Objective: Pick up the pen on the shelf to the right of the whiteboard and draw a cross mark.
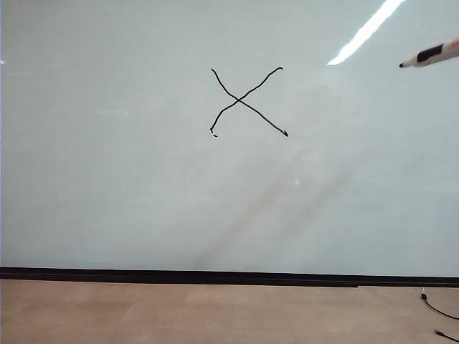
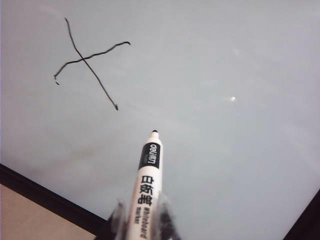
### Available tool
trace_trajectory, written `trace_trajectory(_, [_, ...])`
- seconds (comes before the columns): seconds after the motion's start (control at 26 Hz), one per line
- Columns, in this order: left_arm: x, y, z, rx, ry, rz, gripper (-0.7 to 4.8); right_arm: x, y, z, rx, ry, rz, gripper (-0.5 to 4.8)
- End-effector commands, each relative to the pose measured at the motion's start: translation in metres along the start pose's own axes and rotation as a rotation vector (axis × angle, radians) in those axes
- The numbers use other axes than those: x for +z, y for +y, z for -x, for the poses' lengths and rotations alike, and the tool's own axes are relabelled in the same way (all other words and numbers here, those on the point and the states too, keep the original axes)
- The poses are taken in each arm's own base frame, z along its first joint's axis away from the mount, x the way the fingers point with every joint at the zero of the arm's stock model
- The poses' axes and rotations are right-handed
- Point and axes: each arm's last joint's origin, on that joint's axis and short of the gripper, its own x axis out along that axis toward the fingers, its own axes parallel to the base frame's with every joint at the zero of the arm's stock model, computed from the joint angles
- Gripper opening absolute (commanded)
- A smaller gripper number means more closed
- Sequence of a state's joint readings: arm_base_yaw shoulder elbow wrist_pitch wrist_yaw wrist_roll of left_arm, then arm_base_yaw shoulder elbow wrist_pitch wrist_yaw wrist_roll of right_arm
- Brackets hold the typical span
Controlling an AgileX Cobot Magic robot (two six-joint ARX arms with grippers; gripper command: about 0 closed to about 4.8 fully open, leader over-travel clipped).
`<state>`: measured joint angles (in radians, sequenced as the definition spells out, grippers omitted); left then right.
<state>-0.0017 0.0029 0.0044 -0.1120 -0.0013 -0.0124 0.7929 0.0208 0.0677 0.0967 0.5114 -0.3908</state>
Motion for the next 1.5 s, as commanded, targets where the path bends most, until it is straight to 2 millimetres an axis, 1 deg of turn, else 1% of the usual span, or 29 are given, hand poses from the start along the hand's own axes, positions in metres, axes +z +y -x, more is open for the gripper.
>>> trace_trajectory(0.04, [0.001, 0.0, 0.0, -0.005, -0.009, -0.005, -0.04, -0.007, 0.002, -0.001, -0.029, -0.078, -0.062, -0.05])
trace_trajectory(0.12, [0.001, 0.0, 0.0, -0.005, -0.009, -0.005, -0.04, -0.011, 0.003, -0.001, -0.009, -0.055, -0.057, -0.05])
trace_trajectory(0.27, [0.001, 0.0, 0.0, -0.005, -0.009, -0.005, -0.05, -0.015, 0.001, -0.003, -0.025, -0.026, -0.04, -0.05])
trace_trajectory(0.46, [0.001, 0.0, 0.0, -0.005, -0.009, -0.005, -0.04, -0.02, -0.009, -0.006, -0.102, 0.015, -0.016, -0.05])
trace_trajectory(0.62, [0.001, 0.0, 0.0, -0.005, -0.009, -0.005, -0.05, -0.029, -0.027, -0.009, -0.164, 0.05, -0.041, -0.05])
trace_trajectory(0.73, [0.001, 0.0, 0.0, -0.005, -0.009, -0.005, -0.04, -0.033, -0.037, -0.008, -0.175, 0.059, -0.058, -0.05])
trace_trajectory(0.81, [0.001, 0.0, 0.0, -0.005, -0.009, -0.005, -0.04, -0.037, -0.046, -0.006, -0.228, 0.084, -0.079, -0.05])
trace_trajectory(0.96, [0.001, 0.0, 0.0, -0.005, -0.009, -0.004, -0.05, -0.04, -0.056, -0.003, -0.289, 0.094, -0.093, -0.05])
trace_trajectory(1.08, [0.001, 0.0, 0.0, -0.005, -0.009, -0.005, -0.05, -0.041, -0.059, -0.002, -0.31, 0.103, -0.106, -0.06])
trace_trajectory(1.35, [0.001, 0.0, 0.0, -0.005, -0.009, -0.004, -0.04, -0.042, -0.059, -0.002, -0.324, 0.108, -0.145, -0.05])
trace_trajectory(1.5, [0.001, 0.0, 0.0, -0.005, -0.009, -0.005, -0.04, -0.042, -0.058, -0.002, -0.287, 0.097, -0.159, -0.05])
